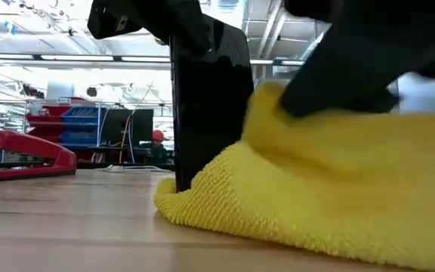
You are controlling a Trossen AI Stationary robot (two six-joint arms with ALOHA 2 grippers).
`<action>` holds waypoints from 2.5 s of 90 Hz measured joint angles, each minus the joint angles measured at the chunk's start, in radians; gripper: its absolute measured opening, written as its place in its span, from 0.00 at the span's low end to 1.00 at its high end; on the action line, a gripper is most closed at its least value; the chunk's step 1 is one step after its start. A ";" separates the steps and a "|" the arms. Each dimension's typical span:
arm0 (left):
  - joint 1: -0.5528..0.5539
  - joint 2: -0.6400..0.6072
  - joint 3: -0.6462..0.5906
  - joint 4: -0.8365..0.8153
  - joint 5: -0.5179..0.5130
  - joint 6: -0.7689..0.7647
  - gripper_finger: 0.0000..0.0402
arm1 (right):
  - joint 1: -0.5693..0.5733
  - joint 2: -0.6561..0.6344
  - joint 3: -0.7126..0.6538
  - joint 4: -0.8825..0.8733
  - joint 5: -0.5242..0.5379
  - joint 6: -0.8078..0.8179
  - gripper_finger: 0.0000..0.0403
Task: Apply microfiber cloth
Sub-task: Wipe the back of the cellphone using the microfiber cloth
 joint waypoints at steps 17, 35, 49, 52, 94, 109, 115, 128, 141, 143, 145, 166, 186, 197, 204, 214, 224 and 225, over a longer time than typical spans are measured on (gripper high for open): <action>0.005 0.002 0.000 0.002 0.000 -0.002 0.03 | -0.056 0.004 0.001 0.033 0.022 -0.029 0.02; 0.006 0.002 0.000 -0.014 0.009 -0.015 0.03 | -0.053 -0.004 0.001 0.023 -0.064 0.066 0.02; 0.007 0.002 0.000 -0.016 0.014 -0.015 0.03 | -0.014 -0.044 0.007 -0.123 -0.158 0.214 0.12; 0.007 0.002 0.000 -0.016 0.014 -0.015 0.03 | -0.001 -0.049 0.007 -0.164 -0.159 0.234 0.15; 0.007 0.003 0.000 -0.017 0.016 -0.010 0.03 | 0.117 -0.057 0.006 -0.280 0.051 0.458 0.59; 0.007 0.003 0.000 -0.017 0.017 -0.008 0.03 | 0.091 -0.054 0.006 -0.270 0.176 0.474 0.52; 0.007 0.003 0.000 -0.016 0.018 -0.008 0.03 | 0.074 -0.054 0.006 -0.248 0.180 0.456 0.42; 0.008 0.003 0.000 -0.012 0.018 -0.019 0.03 | 0.058 -0.053 0.005 -0.113 0.186 0.282 0.14; 0.009 0.003 0.000 0.000 0.019 -0.017 0.03 | 0.050 -0.053 0.005 0.010 0.224 0.125 0.02; 0.009 0.003 0.000 0.002 0.018 -0.014 0.03 | 0.044 -0.053 0.005 0.020 0.228 0.114 0.02; 0.009 0.003 0.000 0.003 0.018 -0.011 0.03 | 0.036 -0.054 0.005 0.027 0.229 0.105 0.02; 0.009 0.003 0.000 0.007 0.019 0.012 0.03 | -0.048 -0.053 0.005 0.080 0.233 -0.006 0.00; 0.010 0.003 -0.001 0.007 0.018 0.014 0.03 | -0.074 -0.055 -0.010 0.010 0.214 -0.009 0.00; 0.010 0.004 -0.001 0.008 0.016 0.014 0.03 | -0.069 -0.055 -0.057 0.004 0.211 0.009 0.00; 0.010 0.004 -0.001 0.010 0.016 0.013 0.03 | -0.067 -0.054 -0.084 0.020 0.197 0.029 0.00; 0.009 0.004 -0.001 0.011 0.014 0.014 0.03 | -0.066 -0.052 -0.087 0.070 0.179 -0.004 0.00; 0.010 0.004 -0.001 0.010 0.013 0.014 0.03 | -0.078 -0.027 -0.086 0.220 0.174 -0.045 0.00; 0.010 0.004 -0.001 0.010 0.013 0.014 0.03 | -0.079 -0.024 -0.086 0.234 0.173 -0.050 0.00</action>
